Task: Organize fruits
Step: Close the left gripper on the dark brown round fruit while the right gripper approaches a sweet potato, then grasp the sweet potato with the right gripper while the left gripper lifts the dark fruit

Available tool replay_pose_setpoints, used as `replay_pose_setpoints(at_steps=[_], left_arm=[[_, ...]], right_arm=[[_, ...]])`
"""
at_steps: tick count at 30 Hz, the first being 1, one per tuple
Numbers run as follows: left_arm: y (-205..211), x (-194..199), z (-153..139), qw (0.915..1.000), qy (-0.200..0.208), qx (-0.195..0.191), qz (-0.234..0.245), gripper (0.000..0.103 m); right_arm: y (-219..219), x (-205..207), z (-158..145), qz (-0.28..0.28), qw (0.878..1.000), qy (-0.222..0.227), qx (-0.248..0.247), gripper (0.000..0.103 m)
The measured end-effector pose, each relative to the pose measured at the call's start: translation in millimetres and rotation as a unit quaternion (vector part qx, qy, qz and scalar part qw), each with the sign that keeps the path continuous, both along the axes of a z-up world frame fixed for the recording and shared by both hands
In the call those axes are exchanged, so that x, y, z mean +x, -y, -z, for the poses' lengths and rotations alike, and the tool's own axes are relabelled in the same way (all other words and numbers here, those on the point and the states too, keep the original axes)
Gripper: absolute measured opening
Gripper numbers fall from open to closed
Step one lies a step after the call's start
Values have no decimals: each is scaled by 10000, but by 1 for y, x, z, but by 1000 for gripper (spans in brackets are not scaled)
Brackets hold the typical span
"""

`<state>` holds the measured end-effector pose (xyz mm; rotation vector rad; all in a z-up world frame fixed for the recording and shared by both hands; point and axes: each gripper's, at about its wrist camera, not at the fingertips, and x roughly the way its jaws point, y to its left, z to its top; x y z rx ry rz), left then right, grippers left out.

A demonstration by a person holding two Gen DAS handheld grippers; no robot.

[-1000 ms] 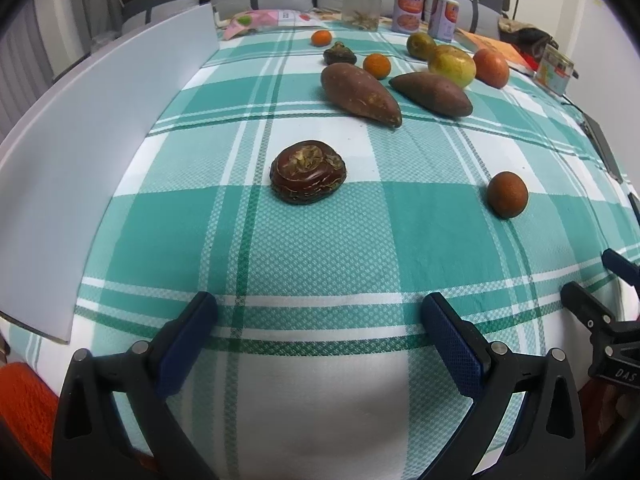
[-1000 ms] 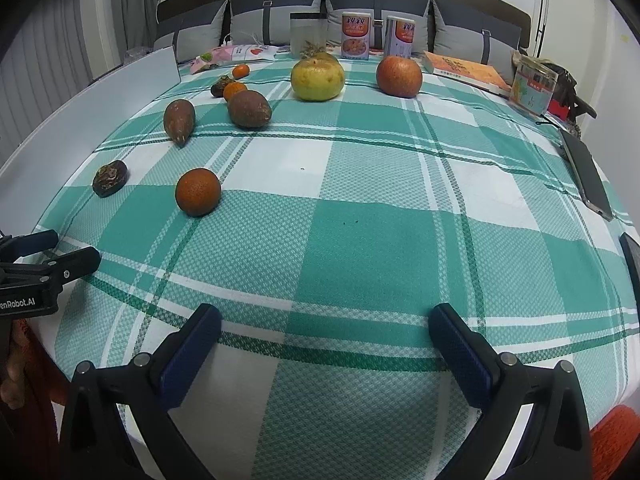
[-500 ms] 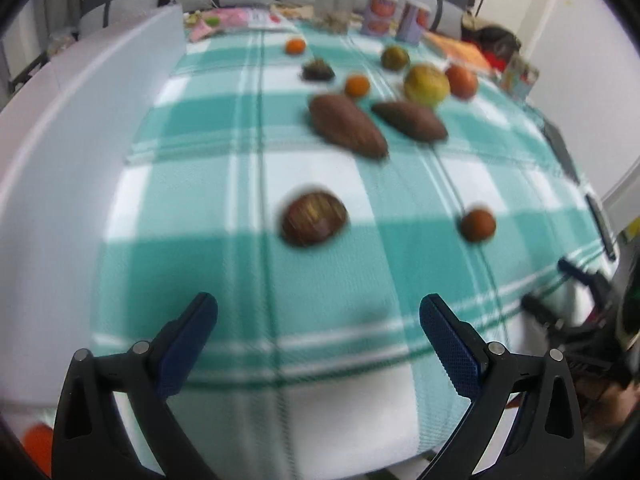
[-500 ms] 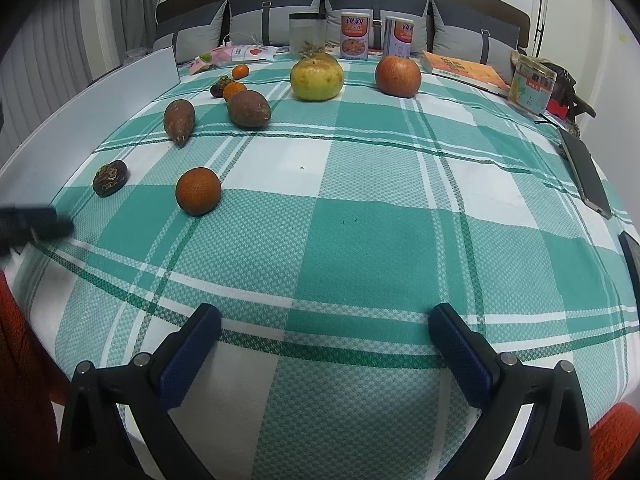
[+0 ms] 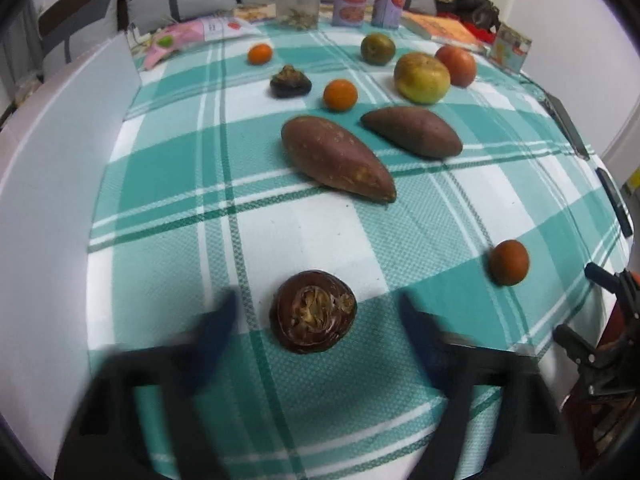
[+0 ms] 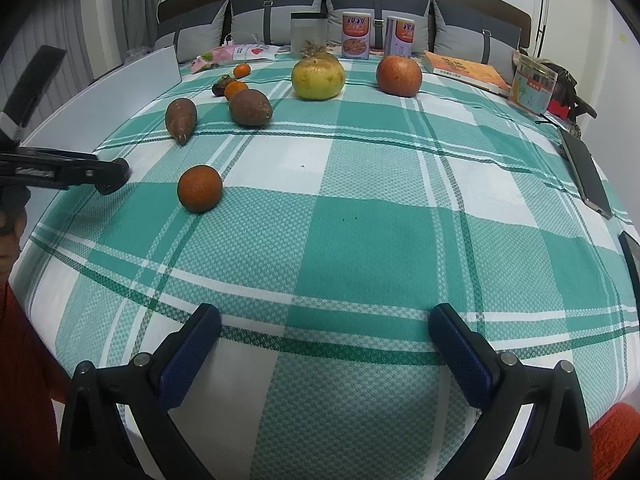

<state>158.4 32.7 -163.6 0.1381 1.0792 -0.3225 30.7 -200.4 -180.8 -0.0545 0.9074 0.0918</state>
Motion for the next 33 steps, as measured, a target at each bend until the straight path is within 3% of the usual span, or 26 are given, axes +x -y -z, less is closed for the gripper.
replay_pose_setpoints(at_steps=[4, 8, 12, 13, 18, 21, 23, 26, 30, 33], left_arm=[[3, -5, 2, 9998, 39, 50, 166, 45], [1, -17, -1, 9999, 77, 19, 137, 44], [-11, -20, -7, 9995, 1, -269, -159, 44], [-12, -21, -9, 9993, -1, -312, -214, 44], [-22, -30, -30, 9976, 37, -524, -448, 44], [-31, -35, -44, 9961, 51, -683, -565, 44], [-36, -36, -50, 9954, 37, -739, -612, 44], [-45, -40, -60, 9939, 53, -884, -658, 44], [-58, -45, -80, 9908, 165, -1130, -722, 44], [-71, -49, -97, 9884, 291, -1266, -784, 44]], right_arm=[[2, 3, -3, -66, 9997, -214, 52, 103], [16, 30, -30, -172, 9952, -461, 843, 102], [3, 107, -68, -657, 9918, -581, 929, 91], [-3, 133, -72, -774, 9898, -733, 944, 84], [-48, 229, -57, -1312, 9770, -1566, 606, 68], [-67, 251, -40, -1484, 9690, -1952, 314, 60], [-77, 257, -29, -1584, 9638, -2136, 205, 42], [-79, 255, -28, -1537, 9623, -2231, 228, 41], [-49, 243, -31, -1185, 9579, -2430, 968, 41], [-15, 228, -39, -643, 9480, -2422, 1964, 41]])
